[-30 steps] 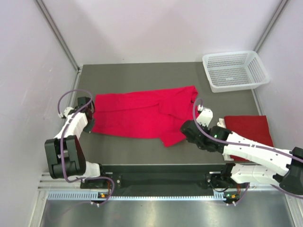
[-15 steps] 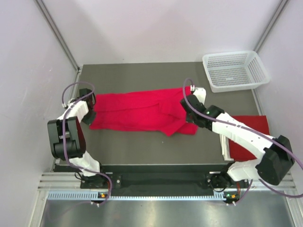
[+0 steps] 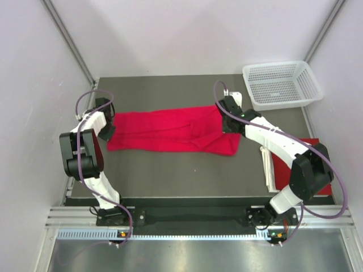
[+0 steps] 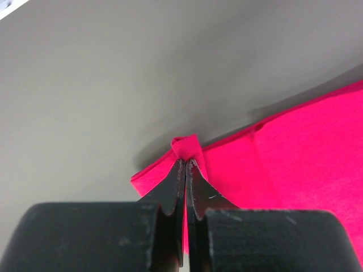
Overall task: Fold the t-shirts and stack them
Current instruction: Fold the tshirt
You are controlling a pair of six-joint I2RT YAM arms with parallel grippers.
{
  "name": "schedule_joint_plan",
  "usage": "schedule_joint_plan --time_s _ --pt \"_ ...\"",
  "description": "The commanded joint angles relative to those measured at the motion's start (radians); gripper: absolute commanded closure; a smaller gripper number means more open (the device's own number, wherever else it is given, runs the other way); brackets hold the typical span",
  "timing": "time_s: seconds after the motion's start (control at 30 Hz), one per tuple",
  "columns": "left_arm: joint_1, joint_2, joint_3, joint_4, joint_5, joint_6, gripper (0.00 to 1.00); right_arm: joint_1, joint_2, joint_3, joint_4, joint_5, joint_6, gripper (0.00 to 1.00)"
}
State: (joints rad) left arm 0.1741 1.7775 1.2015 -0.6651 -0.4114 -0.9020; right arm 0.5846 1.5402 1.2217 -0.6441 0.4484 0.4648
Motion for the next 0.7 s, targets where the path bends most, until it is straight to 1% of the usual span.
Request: schedule_joint_plan --time_s 0.0,0.27,0.4,0.67 --pt "-0.007 0.036 0.064 -0.018 -0.01 0.028 1.0 -0.028 0.032 0.079 0.0 0.004 -0.051 1.0" --pt "-0.034 0.086 0.113 -0.034 -0.023 0.035 1.0 -0.057 0.069 0.134 -0.023 0.003 -0.087 1.0" --pt "-0.059 0.108 0.165 -0.051 -0.066 0.04 1.0 -0.071 0.104 0.157 -0.032 -0.002 -0.114 1.0" --pt "-0.085 0.16 0.237 -0.094 -0.099 0.04 1.0 -0.1 0.153 0.203 -0.034 -0.024 -0.156 1.0"
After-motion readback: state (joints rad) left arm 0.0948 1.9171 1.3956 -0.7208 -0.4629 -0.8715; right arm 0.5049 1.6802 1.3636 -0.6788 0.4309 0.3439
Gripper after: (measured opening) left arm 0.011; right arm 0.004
